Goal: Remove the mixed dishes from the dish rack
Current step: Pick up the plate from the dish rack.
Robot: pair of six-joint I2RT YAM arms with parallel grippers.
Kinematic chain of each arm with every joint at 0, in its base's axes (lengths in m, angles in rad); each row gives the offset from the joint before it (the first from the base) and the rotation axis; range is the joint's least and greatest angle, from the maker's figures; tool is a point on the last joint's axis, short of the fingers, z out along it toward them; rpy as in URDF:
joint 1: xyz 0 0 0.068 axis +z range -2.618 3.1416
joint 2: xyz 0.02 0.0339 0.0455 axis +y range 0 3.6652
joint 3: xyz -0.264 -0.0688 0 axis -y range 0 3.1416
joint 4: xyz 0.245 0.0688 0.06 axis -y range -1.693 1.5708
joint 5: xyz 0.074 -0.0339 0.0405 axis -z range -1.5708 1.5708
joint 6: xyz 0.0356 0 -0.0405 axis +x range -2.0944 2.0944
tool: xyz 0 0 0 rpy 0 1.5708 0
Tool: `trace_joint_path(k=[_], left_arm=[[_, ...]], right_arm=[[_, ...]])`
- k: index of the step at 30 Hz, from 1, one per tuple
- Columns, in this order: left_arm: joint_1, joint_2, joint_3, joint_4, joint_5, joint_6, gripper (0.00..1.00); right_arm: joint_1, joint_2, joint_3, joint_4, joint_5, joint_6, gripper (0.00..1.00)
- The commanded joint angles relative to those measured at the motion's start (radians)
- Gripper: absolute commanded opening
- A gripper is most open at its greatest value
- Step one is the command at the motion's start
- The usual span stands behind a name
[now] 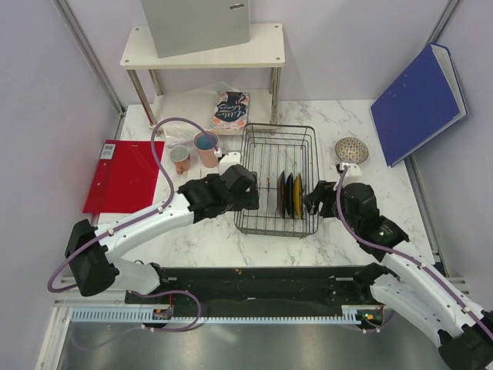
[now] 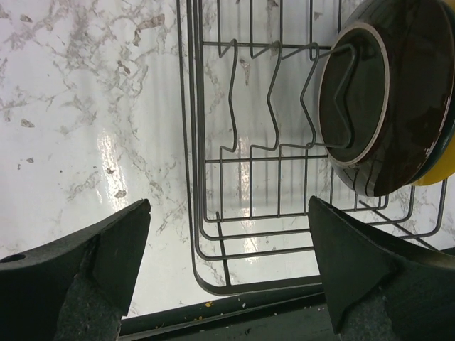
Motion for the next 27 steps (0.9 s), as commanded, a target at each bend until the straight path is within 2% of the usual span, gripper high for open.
trace_joint_path(k=[1, 7, 11, 14, 27], left_arm=[[-0.004, 0.03, -0.001, 0.027, 0.05, -0.037, 0.97], [-0.004, 0.02, -0.006, 0.027, 0.054, -0.025, 0.96], [-0.004, 0.022, -0.018, 0.028, 0.054, -0.025, 0.96], [-0.004, 0.03, -0.027, 0.028, 0.063, -0.029, 0.96], [-0.006, 0.03, -0.059, 0.03, 0.06, -0.029, 0.96]], right_arm=[[0.008, -0.011, -0.03, 0.066, -0.029, -0.028, 0.66], [0.021, -0.115, -0.147, 0.245, -0.049, -0.039, 0.74], [0.027, -0.103, -0.161, 0.261, -0.055, -0.056, 0.69], [0.03, -0.031, -0.15, 0.273, -0.061, -0.047, 0.61], [0.048, 0.119, -0.176, 0.413, -0.08, -0.034, 0.51]])
